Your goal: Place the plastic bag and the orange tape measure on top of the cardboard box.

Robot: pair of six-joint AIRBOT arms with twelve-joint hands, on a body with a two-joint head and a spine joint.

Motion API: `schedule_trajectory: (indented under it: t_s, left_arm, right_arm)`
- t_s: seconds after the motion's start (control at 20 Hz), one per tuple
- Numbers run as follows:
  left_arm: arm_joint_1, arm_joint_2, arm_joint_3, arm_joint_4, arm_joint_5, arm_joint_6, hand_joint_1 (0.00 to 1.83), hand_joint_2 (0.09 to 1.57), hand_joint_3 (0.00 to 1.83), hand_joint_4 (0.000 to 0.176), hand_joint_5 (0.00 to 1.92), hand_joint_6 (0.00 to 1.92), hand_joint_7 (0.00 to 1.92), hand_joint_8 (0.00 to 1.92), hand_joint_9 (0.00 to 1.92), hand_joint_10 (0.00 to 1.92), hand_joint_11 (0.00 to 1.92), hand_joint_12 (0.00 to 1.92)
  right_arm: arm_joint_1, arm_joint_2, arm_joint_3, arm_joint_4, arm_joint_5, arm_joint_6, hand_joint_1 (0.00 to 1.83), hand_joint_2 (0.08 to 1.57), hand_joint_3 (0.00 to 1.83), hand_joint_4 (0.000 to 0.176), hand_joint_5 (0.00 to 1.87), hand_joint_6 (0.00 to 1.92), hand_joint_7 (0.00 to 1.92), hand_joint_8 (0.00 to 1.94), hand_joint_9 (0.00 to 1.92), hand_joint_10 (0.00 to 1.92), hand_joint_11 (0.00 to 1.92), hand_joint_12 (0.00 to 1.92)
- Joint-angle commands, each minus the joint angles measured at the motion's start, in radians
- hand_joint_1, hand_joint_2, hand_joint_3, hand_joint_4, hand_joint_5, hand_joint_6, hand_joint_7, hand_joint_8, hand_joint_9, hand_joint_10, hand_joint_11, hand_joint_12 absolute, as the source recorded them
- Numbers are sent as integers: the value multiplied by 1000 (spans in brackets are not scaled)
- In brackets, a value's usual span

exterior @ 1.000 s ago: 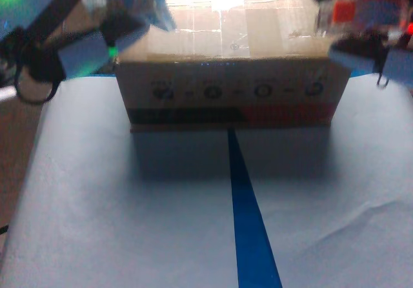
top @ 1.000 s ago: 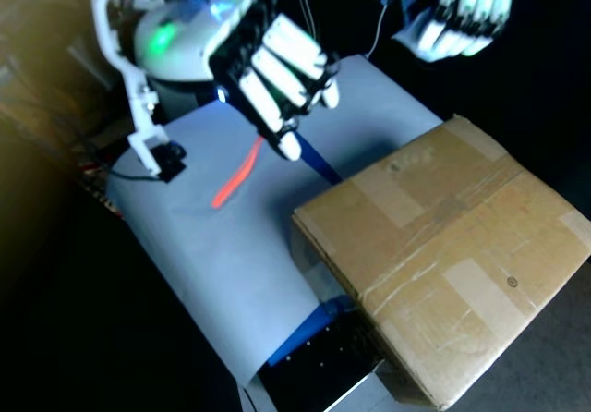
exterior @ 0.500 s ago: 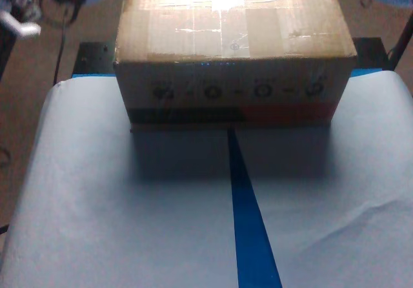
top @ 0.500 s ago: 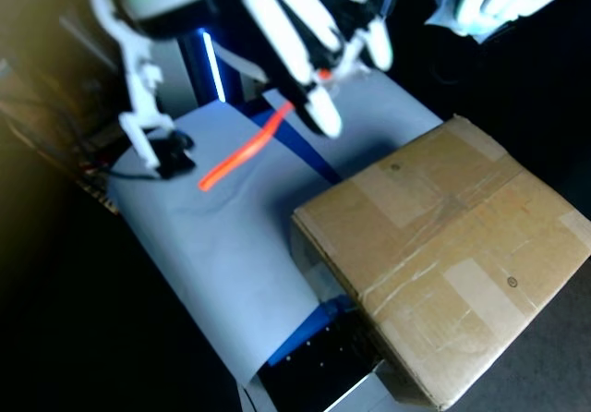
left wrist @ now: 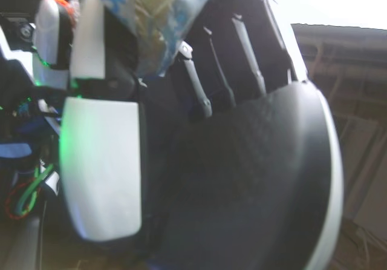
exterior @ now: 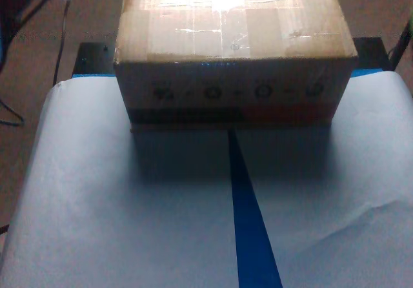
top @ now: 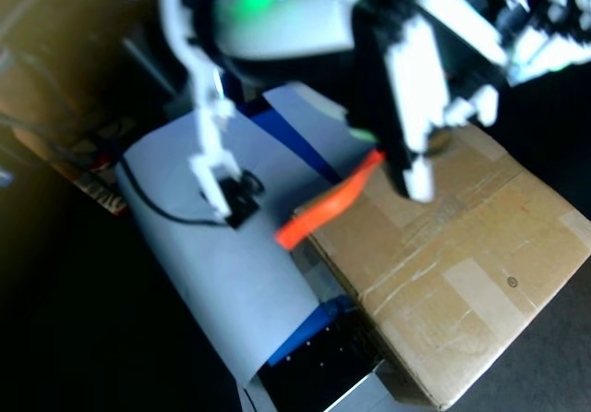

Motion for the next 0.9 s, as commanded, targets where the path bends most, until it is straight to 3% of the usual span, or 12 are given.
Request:
schedule_trajectory:
  t_s: [0.0,0.05,0.1,0.15,0.2,0.25,0.3,0.35,0.4,0.5,0.7,0.85]
  left_arm:
    - [-20,-23,21,30,60,2,1224,1219,0,0,818,960,788,1571,719,1665,678,1889]
    - [-22,-48,48,30,37,2,1225,1220,0,0,845,908,756,1614,733,1723,813,1920]
    - [-23,-61,63,30,23,2,1231,1214,0,0,827,933,794,1561,756,1591,775,1864]
    - [-24,-79,83,30,7,1,1338,1193,0,0,840,842,815,1371,805,1599,780,1819]
    - [-26,-99,107,30,-15,1,1361,1186,0,0,782,1061,832,1221,805,1506,716,1669]
    - [-27,-112,125,30,-31,1,1362,1174,1,0,811,1145,858,1125,798,1473,618,1633]
    - [-28,-124,143,30,-50,0,1350,1204,2,0,685,1258,837,1207,797,1527,555,1702]
    - [-28,-132,156,30,-64,-1,1367,1171,0,0,748,1103,882,1152,895,1431,723,1594]
    - [-28,-136,163,30,-71,-1,1366,1170,1,0,743,1191,878,1105,870,1391,722,1535]
    - [-27,-140,173,30,-85,-2,1361,1186,0,0,769,1095,848,1209,791,1499,638,1674]
    - [-7,-139,187,30,-118,-3,1356,1201,0,0,802,991,782,1332,780,1576,583,1705]
    - [12,-147,201,30,-138,-4,1355,1196,0,0,797,1103,776,1287,777,1500,615,1571]
  right_arm:
    - [22,-9,17,-34,-109,-3,1244,1144,0,0,1031,708,866,1557,865,1807,885,1921]
    - [22,-25,37,-34,-98,-3,1264,1094,0,0,1153,796,895,1074,544,1211,66,1886]
    - [22,-37,53,-34,-88,-3,1259,1102,0,0,1095,959,916,936,573,914,12,1711]
    - [22,-57,76,-34,-73,-3,1213,1056,1,0,1117,801,922,477,537,621,2,1367]
    - [22,-76,99,-34,-65,-2,1252,1074,9,0,1133,859,949,759,659,747,147,1772]
    - [22,-89,115,-34,-58,-2,1369,1121,1,0,1065,793,895,1046,816,1380,676,1679]
    - [22,-104,135,-27,-44,-2,1378,1124,0,0,1036,695,885,1145,867,1414,811,1663]
    - [22,-111,148,-21,-37,-2,1380,1124,0,0,1020,706,883,1165,886,1391,843,1625]
    - [22,-115,156,-14,-36,-2,1367,1151,1,0,1015,832,818,1224,768,1468,691,1712]
    - [21,-124,165,-3,-33,-2,1284,1091,0,0,1118,585,987,1235,964,1419,943,1729]
    - [-4,-129,165,17,-27,-1,1357,1206,0,0,858,893,747,1421,727,1647,836,1865]
    - [-36,-136,166,37,-28,-1,1384,1119,0,0,956,887,935,1075,924,1322,869,1579]
